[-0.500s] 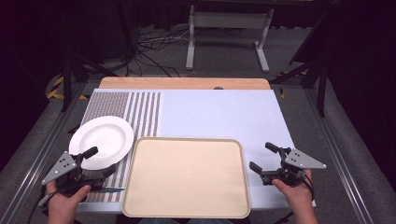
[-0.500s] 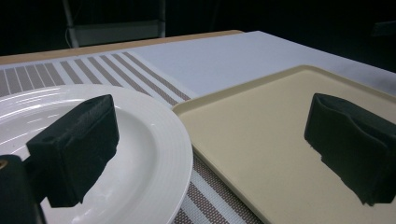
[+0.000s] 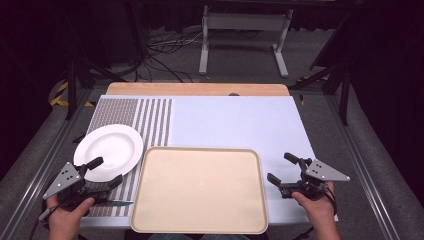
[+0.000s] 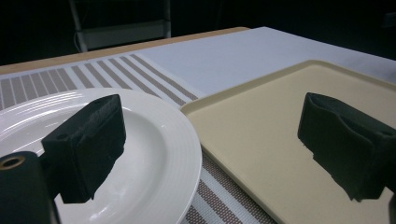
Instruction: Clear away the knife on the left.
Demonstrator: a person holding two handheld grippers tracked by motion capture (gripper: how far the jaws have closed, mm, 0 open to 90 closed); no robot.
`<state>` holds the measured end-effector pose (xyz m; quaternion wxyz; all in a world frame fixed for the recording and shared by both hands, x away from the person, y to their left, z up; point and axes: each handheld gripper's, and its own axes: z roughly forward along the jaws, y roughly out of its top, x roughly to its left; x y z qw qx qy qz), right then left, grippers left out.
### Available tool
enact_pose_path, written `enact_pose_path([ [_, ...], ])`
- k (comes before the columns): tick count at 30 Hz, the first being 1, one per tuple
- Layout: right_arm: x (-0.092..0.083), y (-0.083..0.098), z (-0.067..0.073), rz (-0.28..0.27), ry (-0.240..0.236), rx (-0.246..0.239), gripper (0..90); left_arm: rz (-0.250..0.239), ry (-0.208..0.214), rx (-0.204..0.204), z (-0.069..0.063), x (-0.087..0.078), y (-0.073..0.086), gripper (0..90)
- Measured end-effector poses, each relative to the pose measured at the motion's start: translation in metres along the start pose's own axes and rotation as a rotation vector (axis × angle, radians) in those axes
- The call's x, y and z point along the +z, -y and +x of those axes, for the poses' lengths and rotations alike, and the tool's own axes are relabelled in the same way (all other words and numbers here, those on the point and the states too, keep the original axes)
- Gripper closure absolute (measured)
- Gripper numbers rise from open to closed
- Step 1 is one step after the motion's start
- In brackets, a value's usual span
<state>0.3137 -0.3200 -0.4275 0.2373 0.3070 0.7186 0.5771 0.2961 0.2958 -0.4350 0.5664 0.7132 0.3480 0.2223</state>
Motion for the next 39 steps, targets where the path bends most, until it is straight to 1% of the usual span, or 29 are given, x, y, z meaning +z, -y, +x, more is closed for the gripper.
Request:
enact_pose_path([
  [2,0.000,0.000,0.000,0.001,0.002,0.001,4.6,0.007,0.010,-0.003,-0.001,0.000,-0.001,8.5],
  [3,0.000,0.001,0.000,0.000,0.001,0.002,4.6,0.008,0.013,-0.017,-0.001,0.000,-0.001,8.0],
  [4,0.000,0.000,0.000,0.000,0.001,0.003,4.6,0.027,0.028,-0.043,-0.001,0.000,-0.002,6.7],
  [5,0.000,0.000,0.000,0.000,0.001,0.002,4.6,0.039,0.033,-0.054,-0.001,0.001,-0.003,5.4],
  [8,0.000,0.001,0.000,0.003,-0.001,0.003,4.6,0.027,0.041,-0.050,-0.003,0.001,-0.008,4.4],
  [9,0.000,0.001,0.000,0.002,-0.001,0.003,4.7,0.034,0.056,-0.037,-0.004,0.001,-0.012,4.3],
  [10,0.000,0.001,0.000,0.002,-0.001,0.003,4.7,0.034,0.056,-0.037,-0.004,0.001,-0.012,4.1],
  [11,0.001,0.001,0.000,0.003,-0.002,0.005,4.6,0.029,0.063,-0.023,-0.005,0.001,-0.015,4.1],
  [12,0.001,0.001,0.000,0.005,-0.003,0.002,4.6,0.034,0.067,-0.014,-0.005,0.001,-0.017,3.7],
  [14,0.001,0.001,0.000,0.007,-0.003,0.005,4.6,0.054,0.083,0.010,-0.006,0.001,-0.021,3.8],
  [16,0.002,0.001,0.000,0.008,-0.004,0.003,4.6,0.076,0.090,0.035,-0.007,0.002,-0.025,4.6],
  [17,0.002,0.001,0.000,0.010,-0.003,0.007,4.6,0.096,0.090,0.059,-0.007,0.002,-0.027,5.1],
  [18,0.002,0.001,0.000,0.010,-0.004,0.007,4.6,0.128,0.094,0.087,-0.006,0.002,-0.029,5.9],
  [19,0.002,0.001,0.000,0.009,-0.005,0.008,4.6,0.141,0.096,0.106,-0.006,0.001,-0.030,7.3],
  [22,0.003,0.001,0.000,0.013,-0.006,0.008,4.6,0.218,0.099,0.165,-0.005,-0.002,-0.037,7.9],
  [23,0.003,0.001,0.000,0.013,-0.006,0.004,4.6,0.242,0.103,0.175,-0.005,-0.003,-0.039,7.9],
  [25,0.004,0.002,0.000,0.015,-0.009,0.004,4.6,0.275,0.103,0.193,-0.004,-0.005,-0.041,8.1],
  [27,0.004,0.002,0.000,0.015,-0.011,0.005,4.6,0.313,0.097,0.211,-0.002,-0.007,-0.043,8.3],
  [29,0.004,0.002,0.000,0.021,-0.011,0.010,4.6,0.360,0.099,0.231,-0.001,-0.009,-0.045,8.4],
  [30,0.004,0.002,0.000,0.021,-0.011,0.010,4.6,0.360,0.099,0.231,-0.001,-0.009,-0.045,8.4],
  [31,0.004,0.002,0.000,0.021,-0.012,0.010,4.6,0.385,0.109,0.238,-0.001,-0.010,-0.046,8.4],
  [34,0.004,0.002,0.001,0.020,-0.014,0.010,4.6,0.450,0.113,0.264,0.001,-0.013,-0.048,8.5],
  [37,0.005,0.002,0.000,0.023,-0.016,0.011,4.6,0.492,0.104,0.283,0.002,-0.016,-0.050,8.7],
  [39,0.005,0.002,0.001,0.024,-0.016,0.009,4.7,0.518,0.106,0.296,0.004,-0.017,-0.052,8.7],
])
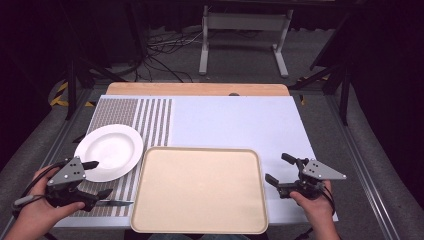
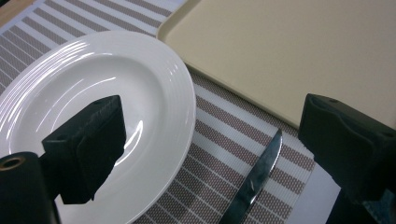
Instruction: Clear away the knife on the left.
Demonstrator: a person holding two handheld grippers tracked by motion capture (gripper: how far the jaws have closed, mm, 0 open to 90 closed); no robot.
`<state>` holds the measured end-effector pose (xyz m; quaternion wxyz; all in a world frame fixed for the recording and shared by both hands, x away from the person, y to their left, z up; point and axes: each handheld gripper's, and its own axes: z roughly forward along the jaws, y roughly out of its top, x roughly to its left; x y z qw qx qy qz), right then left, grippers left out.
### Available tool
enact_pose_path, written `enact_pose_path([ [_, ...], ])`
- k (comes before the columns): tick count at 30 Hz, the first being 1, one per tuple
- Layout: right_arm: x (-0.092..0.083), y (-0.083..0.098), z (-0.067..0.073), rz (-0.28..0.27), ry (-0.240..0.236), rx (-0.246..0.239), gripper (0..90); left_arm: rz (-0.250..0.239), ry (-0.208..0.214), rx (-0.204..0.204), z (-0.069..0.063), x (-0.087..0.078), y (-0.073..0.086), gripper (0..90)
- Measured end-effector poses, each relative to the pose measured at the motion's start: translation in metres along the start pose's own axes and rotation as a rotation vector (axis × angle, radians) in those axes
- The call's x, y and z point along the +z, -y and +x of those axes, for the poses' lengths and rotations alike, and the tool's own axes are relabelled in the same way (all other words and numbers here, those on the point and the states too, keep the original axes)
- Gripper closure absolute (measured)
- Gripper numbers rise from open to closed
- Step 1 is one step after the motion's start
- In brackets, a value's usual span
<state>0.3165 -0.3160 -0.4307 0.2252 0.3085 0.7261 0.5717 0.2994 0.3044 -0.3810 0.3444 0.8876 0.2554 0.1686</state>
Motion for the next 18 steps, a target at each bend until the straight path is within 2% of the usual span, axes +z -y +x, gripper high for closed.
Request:
enact_pose_path([
  [4,0.0006,0.0002,0.0002,0.003,-0.003,-0.002,4.7,0.042,0.011,0.016,0.0021,-0.0014,0.0004,8.7],
  [10,0.0009,0.0003,0.0004,0.005,-0.007,-0.003,4.7,0.135,0.026,0.056,0.0036,-0.0003,-0.0008,9.0],
  [18,0.0011,0.0005,0.0007,0.009,-0.008,-0.005,4.7,0.211,0.042,0.085,0.0052,0.0012,-0.0037,9.3],
])
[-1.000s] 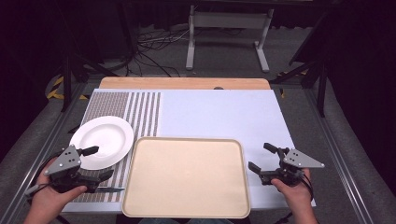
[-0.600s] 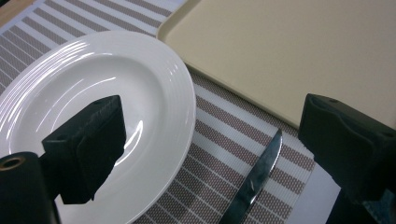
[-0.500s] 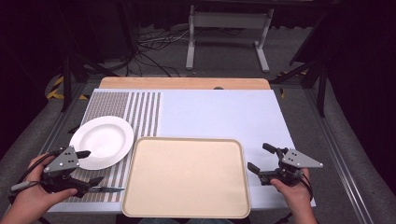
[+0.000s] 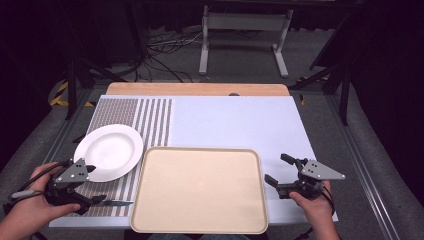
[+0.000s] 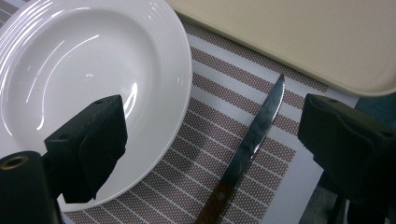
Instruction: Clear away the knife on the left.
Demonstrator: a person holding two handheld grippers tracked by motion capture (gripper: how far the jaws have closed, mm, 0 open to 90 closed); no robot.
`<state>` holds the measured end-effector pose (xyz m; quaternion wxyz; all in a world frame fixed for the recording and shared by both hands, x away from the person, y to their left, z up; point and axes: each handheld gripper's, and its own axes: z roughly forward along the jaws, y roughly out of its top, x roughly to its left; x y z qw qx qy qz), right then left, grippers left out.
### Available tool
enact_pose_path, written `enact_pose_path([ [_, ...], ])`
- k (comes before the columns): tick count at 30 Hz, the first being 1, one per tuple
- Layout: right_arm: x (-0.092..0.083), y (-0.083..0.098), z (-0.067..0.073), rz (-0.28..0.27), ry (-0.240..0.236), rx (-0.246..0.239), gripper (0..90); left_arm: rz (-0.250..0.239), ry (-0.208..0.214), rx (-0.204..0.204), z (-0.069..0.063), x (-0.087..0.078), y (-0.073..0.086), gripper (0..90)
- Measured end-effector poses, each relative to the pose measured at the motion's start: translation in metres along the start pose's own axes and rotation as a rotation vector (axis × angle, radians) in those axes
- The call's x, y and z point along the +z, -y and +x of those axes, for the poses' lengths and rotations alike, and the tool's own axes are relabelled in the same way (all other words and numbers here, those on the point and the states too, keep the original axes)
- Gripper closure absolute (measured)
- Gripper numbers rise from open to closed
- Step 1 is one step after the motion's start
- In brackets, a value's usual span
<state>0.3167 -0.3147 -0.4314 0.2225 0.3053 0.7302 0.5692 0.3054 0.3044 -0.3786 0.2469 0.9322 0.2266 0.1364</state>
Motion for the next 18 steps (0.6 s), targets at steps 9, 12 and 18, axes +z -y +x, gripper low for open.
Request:
enact_pose_path([
  [9,0.0005,0.0002,-0.0003,0.004,-0.008,0.003,4.6,0.088,0.061,0.008,0.0012,0.0063,-0.0008,9.4],
  [12,0.0004,0.0003,-0.0001,0.005,-0.009,0.005,4.6,0.123,0.074,0.012,0.0015,0.0076,-0.0007,9.8],
  [18,0.0010,0.0006,0.0002,0.007,-0.012,0.006,4.6,0.175,0.118,0.015,0.0022,0.0093,-0.0005,10.4],
])
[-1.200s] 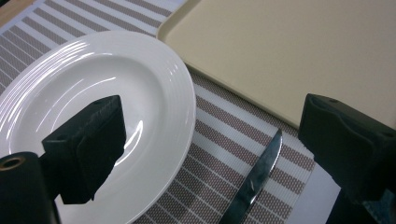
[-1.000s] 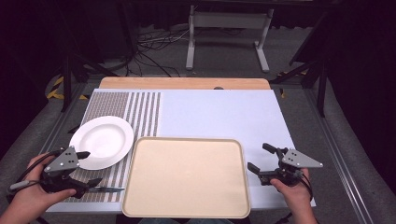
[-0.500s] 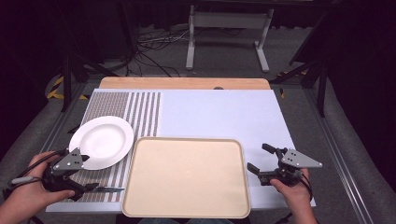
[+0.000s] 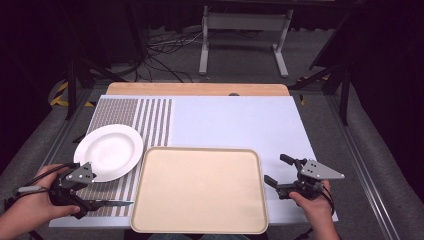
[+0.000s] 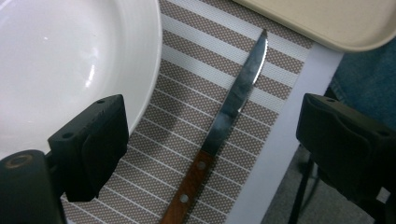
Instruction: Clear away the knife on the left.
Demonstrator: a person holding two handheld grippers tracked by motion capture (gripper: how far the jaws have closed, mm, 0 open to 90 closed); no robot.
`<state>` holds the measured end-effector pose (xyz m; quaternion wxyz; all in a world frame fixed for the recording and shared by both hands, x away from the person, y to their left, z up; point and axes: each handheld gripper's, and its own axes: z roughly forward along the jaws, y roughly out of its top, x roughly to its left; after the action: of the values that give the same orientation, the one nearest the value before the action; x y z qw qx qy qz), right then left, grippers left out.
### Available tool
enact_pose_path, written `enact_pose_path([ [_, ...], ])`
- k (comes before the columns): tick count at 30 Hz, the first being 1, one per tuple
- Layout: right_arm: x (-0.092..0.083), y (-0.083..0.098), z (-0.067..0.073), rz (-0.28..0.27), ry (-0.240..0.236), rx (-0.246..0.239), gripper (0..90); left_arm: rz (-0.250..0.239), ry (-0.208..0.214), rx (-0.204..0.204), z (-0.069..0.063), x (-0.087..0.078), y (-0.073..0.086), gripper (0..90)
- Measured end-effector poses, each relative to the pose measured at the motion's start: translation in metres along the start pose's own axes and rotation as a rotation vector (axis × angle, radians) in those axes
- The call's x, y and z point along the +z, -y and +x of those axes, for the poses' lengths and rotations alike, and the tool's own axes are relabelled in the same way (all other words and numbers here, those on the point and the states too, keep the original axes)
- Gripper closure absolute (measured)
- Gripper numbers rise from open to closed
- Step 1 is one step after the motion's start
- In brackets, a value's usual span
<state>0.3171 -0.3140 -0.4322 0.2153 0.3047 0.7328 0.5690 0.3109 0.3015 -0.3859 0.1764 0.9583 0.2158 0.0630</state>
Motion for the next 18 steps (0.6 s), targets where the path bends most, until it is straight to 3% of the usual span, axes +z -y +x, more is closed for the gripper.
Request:
enact_pose_path([
  [14,0.0006,0.0004,-0.0001,0.000,-0.008,0.001,4.6,0.122,0.063,0.018,0.0025,0.0066,0.0016,13.1],
  [18,0.0009,0.0005,0.0001,0.002,-0.009,0.001,4.3,0.128,0.080,0.004,0.0048,0.0089,0.0032,13.7],
])
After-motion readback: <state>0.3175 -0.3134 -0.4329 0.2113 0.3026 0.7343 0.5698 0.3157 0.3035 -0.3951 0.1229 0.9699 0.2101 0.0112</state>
